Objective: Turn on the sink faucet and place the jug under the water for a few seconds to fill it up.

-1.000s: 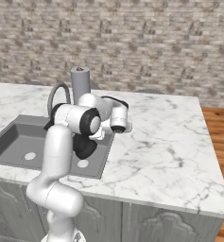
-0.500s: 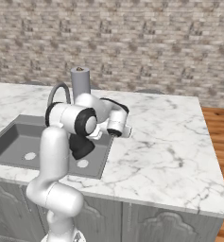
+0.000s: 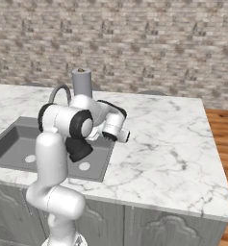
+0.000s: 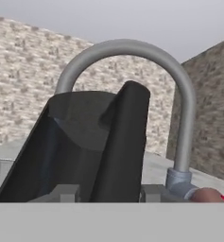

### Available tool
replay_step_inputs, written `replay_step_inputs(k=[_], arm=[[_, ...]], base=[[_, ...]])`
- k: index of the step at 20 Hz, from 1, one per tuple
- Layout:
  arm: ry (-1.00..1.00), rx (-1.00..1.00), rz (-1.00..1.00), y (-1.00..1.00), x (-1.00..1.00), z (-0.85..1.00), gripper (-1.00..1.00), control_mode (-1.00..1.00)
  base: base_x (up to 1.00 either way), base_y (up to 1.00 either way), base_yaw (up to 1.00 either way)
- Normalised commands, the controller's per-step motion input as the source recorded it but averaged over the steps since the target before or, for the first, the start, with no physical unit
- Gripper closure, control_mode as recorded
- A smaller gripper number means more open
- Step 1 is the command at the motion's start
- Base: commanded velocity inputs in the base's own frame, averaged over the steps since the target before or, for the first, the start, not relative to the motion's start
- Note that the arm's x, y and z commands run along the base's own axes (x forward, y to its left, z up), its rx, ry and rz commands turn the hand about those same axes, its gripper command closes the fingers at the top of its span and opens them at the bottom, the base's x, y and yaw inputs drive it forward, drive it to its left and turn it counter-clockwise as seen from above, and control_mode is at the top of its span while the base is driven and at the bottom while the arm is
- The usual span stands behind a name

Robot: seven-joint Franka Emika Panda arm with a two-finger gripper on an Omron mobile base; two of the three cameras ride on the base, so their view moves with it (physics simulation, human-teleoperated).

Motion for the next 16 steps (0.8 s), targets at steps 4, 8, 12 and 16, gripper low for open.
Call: replay_step_inputs(k=[4,8,12,16], arm=[[0.09,0.00,-0.08,0.07,0.00,0.00,1.00,-1.00],[0.09,0.00,-0.08,0.03,0.00,0.01,1.00,-1.00],[0.07,0.00,-0.06,0.00,0.00,0.00,1.00,-1.00],[0.02,0.00,-0.02,0.00,0.00,0.00,1.00,-1.00]], base=[[0.00,0.00,0.00],[0.00,0.00,0.00],[0.00,0.00,0.00],[0.00,0.00,0.00]])
